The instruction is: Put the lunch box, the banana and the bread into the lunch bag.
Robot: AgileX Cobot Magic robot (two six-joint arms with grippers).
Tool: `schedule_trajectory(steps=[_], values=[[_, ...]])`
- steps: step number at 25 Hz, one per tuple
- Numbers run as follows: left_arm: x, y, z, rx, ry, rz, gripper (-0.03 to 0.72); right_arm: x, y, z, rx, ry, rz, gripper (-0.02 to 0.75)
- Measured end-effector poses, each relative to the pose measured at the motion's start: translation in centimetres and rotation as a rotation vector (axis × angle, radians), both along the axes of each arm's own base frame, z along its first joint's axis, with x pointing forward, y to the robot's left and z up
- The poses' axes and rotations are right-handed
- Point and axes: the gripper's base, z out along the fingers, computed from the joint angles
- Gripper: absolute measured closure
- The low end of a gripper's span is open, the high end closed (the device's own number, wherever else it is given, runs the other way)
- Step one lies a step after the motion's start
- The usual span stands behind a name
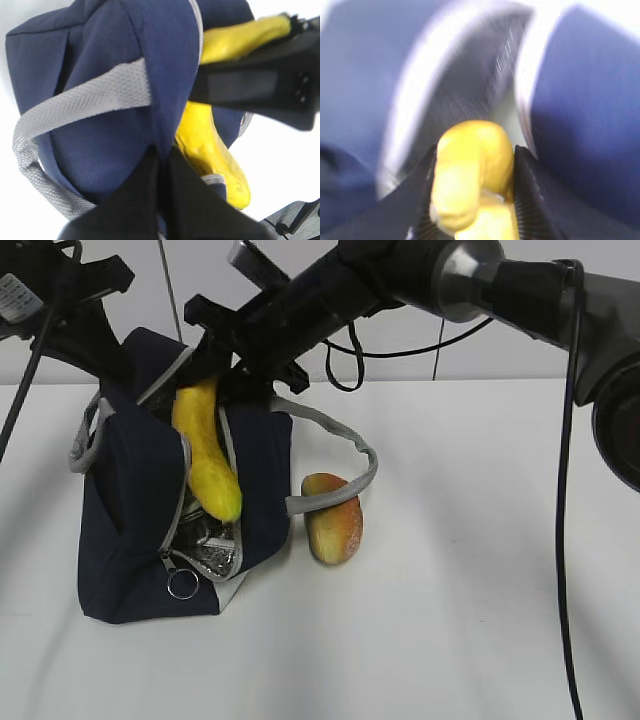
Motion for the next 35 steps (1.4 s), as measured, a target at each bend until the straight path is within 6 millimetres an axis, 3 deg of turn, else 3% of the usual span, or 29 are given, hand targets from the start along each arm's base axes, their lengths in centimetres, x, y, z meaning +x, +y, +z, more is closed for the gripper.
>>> schedule_trajectory(steps=[4,8,17,20,23,25,30,35], values=[[0.0,0.0,0.0,0.0,0.0,0.0,0.687,0.7,0.1,0.2,0.043,0.018,-0.109,0.467],[0.0,0.0,0.0,0.0,0.0,0.0,0.687,1.3,1.1,-1.0,0.122,0.074,-0.192,0.467],[0.0,0.0,0.0,0.004,-0.001,0.0,0.687,1.5,2.6,-2.9,0.169,0.095,-0.247,0.458],[0.0,0.0,0.0,0.002,0.0,0.0,0.687,1.6,2.6,-3.1,0.165,0.094,-0.245,0.386],[0.0,0.0,0.0,-0.003,-0.001,0.001,0.687,1.2,2.7,-3.2,0.15,0.103,-0.198,0.195],[0.0,0.0,0.0,-0.006,0.0,0.001,0.687,0.9,2.8,-3.2,0.14,0.116,-0.162,0.118],[0.0,-0.1,0.0,-0.012,0.0,0.001,0.687,1.1,1.7,-3.1,0.123,0.123,-0.131,0.094],[0.0,-0.1,0.1,-0.014,0.001,0.001,0.687,0.5,0.2,-1.3,0.014,0.078,-0.04,0.096]])
